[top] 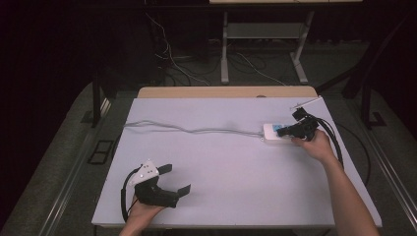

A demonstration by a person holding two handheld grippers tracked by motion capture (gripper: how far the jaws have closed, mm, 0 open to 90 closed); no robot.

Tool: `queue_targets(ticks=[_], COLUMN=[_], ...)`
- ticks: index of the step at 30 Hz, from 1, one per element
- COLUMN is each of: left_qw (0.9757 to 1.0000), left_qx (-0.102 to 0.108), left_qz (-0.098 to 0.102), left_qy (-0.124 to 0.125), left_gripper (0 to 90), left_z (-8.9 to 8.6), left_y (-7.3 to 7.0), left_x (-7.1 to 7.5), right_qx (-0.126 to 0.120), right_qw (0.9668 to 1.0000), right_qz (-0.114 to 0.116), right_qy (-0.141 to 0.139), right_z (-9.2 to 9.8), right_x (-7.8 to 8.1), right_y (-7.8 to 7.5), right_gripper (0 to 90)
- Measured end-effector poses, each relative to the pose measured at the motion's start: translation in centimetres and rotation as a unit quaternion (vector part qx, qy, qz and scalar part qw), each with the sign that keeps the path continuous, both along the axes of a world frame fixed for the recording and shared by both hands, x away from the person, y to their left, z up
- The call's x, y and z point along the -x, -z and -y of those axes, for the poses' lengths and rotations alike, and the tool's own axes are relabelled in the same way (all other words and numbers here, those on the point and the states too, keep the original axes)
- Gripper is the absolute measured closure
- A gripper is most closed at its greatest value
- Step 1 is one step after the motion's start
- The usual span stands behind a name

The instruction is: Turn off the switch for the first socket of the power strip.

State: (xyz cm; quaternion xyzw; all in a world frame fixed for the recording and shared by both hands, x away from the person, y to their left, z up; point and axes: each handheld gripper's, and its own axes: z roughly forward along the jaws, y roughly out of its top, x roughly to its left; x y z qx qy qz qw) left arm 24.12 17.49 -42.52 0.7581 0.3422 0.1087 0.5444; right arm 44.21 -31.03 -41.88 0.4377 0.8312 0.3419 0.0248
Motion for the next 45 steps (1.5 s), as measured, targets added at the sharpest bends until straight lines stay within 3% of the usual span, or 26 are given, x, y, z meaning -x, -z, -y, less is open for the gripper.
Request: queue_targets(ticks=[8,15,22,27,32,33,35,45], left_qw=[1.0,1.0,1.0,1.0,1.0,1.0,1.0,0.9999], left_qx=[-0.002,-0.003,-0.001,-0.002,-0.002,-0.002,-0.003,-0.002], left_qz=[0.0,-0.002,-0.003,-0.004,-0.004,-0.004,-0.007,-0.012], left_qy=[0.001,0.003,0.0,0.001,0.002,0.003,0.004,0.005], left_gripper=[0.0,0.0,0.0,0.0,0.0,0.0,0.0,0.0], left_z=[0.1,0.3,0.1,0.1,0.1,0.1,0.1,0.2], left_y=[0.1,0.1,0.1,0.1,0.2,0.2,0.2,0.3], left_x=[0.0,0.0,0.0,0.0,-0.1,-0.1,-0.2,-0.3], right_qx=[-0.012,0.0,0.002,-0.01,-0.002,-0.012,-0.005,-0.019], right_qw=[0.9998,0.9995,0.9996,0.9997,0.9998,0.9996,0.9997,0.9992], right_qz=[0.014,0.029,0.027,0.017,0.015,0.018,0.013,0.025], right_qy=[0.011,0.011,0.008,0.015,0.015,0.019,0.02,0.025], right_z=[0.2,-0.1,-0.1,0.1,-0.1,0.1,0.3,1.2], right_x=[0.6,0.9,0.8,0.7,0.6,0.6,0.6,1.4], right_y=[0.3,0.4,0.3,0.4,0.1,-0.1,-0.1,-1.6], right_gripper=[90.0,90.0,90.0,90.0,90.0,90.0,90.0,90.0])
